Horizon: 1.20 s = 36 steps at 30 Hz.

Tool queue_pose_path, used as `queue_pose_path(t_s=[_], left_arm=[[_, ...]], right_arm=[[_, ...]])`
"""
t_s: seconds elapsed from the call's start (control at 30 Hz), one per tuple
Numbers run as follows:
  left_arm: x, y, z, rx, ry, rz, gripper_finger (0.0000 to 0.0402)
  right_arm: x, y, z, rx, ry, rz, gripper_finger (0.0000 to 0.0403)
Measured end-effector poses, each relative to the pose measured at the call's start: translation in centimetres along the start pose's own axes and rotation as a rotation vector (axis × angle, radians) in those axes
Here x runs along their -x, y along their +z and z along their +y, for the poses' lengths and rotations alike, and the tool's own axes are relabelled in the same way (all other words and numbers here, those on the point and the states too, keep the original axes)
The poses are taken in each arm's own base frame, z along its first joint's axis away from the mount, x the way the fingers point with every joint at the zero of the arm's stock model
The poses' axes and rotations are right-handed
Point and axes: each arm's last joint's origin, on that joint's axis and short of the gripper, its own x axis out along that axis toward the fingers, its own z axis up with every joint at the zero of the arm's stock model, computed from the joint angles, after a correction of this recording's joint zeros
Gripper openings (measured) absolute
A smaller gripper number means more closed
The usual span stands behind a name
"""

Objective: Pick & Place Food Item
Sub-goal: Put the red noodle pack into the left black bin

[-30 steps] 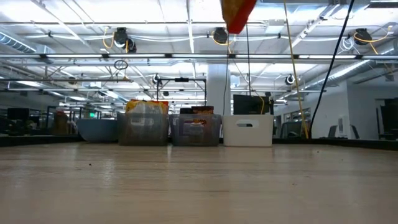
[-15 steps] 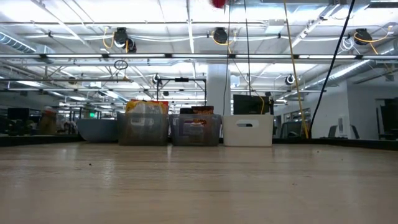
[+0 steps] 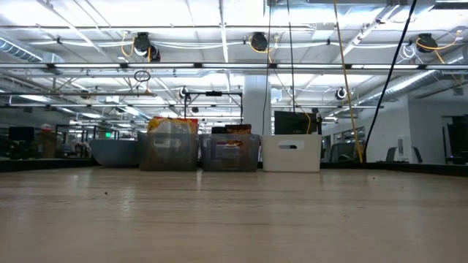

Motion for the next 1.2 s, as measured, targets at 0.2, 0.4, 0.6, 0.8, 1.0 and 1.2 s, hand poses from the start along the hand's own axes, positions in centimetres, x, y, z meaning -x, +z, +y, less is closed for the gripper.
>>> queue_pose_path(t_s=[0.2,0.4,0.6,0.8,1.0,1.2], left_arm=[[-1.1,0.1,0.4,0.024,-0.061,-0.009,0.0218],[-1.6,-0.3,0.8,0.027,-0.059,0.024,0.0218],[-2.2,-0.5,1.2,0.030,-0.058,0.040,0.0218],[-2.2,-0.5,1.3,0.030,-0.055,0.036,0.0218],[-2.1,-0.4,1.6,0.030,-0.057,0.025,0.0169],[-2.0,-0.4,1.6,0.029,-0.075,0.025,0.0084]], right_arm=[[0.2,0.2,-0.3,0.000,-0.006,-0.009,0.0000],[0.2,0.2,-0.3,0.001,-0.004,-0.012,0.0000],[0.2,0.2,-0.3,0.002,-0.003,-0.016,0.0000],[0.2,0.2,-0.3,0.002,0.014,-0.011,0.0000],[0.2,0.2,-0.2,0.002,0.015,-0.010,0.0000],[0.2,0.2,-0.2,0.002,0.015,-0.010,0.0000]])
